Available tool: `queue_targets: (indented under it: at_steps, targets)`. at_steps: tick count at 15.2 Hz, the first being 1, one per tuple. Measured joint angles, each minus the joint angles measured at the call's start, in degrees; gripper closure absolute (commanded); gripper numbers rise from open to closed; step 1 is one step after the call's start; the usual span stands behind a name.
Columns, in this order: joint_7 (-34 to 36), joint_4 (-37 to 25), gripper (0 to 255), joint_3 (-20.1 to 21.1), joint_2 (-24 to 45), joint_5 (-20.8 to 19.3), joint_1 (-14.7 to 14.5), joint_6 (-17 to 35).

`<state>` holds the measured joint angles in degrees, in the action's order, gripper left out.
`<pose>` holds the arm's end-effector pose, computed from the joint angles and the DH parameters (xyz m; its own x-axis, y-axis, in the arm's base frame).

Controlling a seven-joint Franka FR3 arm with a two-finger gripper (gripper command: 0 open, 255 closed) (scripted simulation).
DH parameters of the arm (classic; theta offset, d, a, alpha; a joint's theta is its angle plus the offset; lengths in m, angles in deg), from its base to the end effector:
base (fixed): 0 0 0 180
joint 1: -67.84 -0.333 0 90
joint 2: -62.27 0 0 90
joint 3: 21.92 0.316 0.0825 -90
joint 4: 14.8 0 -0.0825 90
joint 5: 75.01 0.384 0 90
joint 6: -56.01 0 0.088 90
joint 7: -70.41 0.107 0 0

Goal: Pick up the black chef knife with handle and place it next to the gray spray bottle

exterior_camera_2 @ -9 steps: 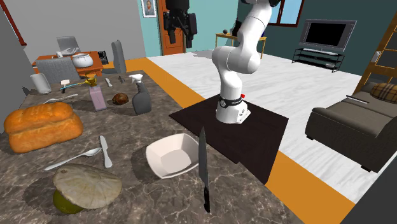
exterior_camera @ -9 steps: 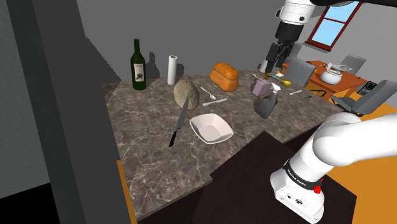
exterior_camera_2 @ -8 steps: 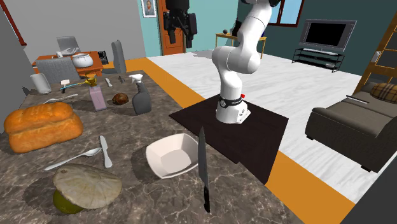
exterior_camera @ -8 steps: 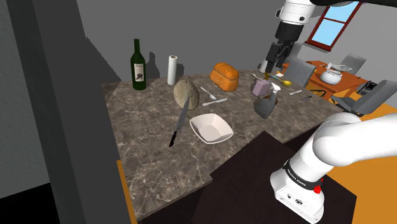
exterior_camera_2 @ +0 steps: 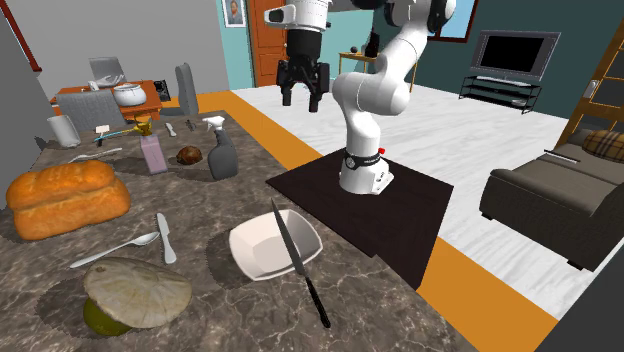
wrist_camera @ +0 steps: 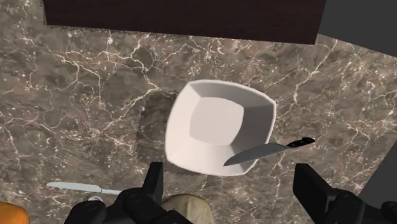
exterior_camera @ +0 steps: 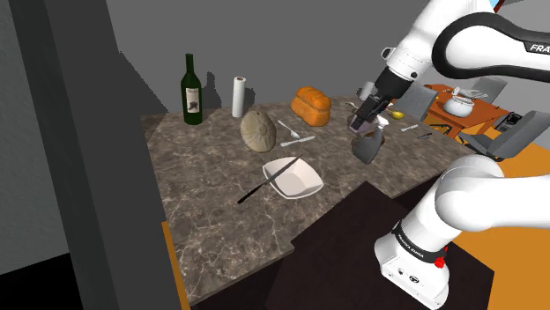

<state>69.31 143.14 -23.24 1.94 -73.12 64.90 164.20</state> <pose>0.2638 0.0096 0.5030 0.9819 0.0444 0.1841 0.0543 -0.9973 -0.0492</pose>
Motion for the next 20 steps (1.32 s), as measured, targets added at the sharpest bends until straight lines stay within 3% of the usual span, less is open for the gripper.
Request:
queue_targets:
  at_steps: [5, 13, 20]
  targets:
    - [1.20, 14.48, 0, 1.43, -8.29, 4.37, -3.19, 16.00]
    - [1.55, 16.32, 0, 1.82, -9.60, 5.03, -3.76, 18.09]
    - [-9.45, 8.46, 0, 3.93, 15.74, -0.25, -9.16, 30.69]
